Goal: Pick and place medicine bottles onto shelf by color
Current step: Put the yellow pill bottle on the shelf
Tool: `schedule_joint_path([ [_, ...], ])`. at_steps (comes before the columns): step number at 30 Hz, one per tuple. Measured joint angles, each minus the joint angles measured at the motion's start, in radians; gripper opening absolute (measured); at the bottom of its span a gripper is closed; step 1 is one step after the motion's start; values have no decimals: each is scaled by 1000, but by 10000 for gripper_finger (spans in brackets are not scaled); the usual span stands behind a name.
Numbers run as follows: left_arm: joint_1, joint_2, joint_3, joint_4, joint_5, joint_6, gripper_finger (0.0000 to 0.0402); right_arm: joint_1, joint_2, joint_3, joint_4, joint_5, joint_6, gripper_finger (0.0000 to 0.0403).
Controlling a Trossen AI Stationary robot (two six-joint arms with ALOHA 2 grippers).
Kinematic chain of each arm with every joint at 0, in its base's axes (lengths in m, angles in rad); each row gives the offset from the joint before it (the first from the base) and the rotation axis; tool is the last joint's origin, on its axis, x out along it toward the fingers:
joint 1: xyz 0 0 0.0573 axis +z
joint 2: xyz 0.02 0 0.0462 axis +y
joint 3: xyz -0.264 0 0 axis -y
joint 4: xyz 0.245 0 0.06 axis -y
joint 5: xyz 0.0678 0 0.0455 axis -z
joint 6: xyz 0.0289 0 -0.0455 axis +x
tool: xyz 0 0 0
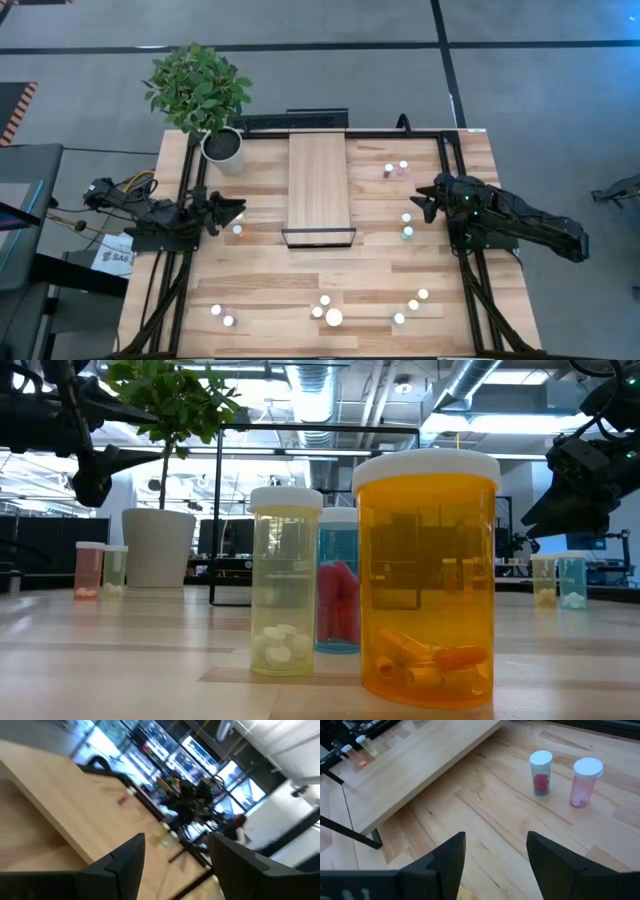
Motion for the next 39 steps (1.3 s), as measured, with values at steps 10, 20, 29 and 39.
schedule_joint_path([
  [10, 0, 0, 0, -8, -74, -9, 204, 0, 0, 0, 0, 0, 0, 234],
  [20, 0, 0, 0, 83, -48, 38, 204, 0, 0, 0, 0, 0, 0, 234],
  [29, 0, 89, 1, 297, -75, 39, 204, 0, 0, 0, 0, 0, 0, 234],
  [39, 0, 344, 120, 401, -105, 58, 204, 0, 0, 0, 0, 0, 0, 234],
])
